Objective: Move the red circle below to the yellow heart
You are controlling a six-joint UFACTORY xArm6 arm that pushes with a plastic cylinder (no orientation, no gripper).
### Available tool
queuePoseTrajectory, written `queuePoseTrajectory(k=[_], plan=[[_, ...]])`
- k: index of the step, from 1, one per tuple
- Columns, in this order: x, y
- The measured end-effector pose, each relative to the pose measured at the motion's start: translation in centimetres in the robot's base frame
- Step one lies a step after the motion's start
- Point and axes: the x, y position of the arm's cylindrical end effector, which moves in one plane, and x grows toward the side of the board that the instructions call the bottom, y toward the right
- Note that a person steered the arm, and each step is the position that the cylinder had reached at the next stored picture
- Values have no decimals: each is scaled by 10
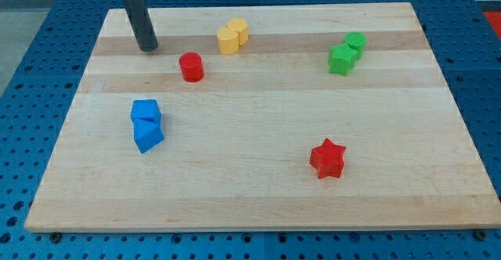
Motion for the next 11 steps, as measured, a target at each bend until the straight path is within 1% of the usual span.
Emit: queuePoseTrajectory(k=[1,2,3,4,6,8,10,11], plan=[[14,8],[19,31],[20,71],[34,82],[42,77],[65,63],[84,63],[100,67]])
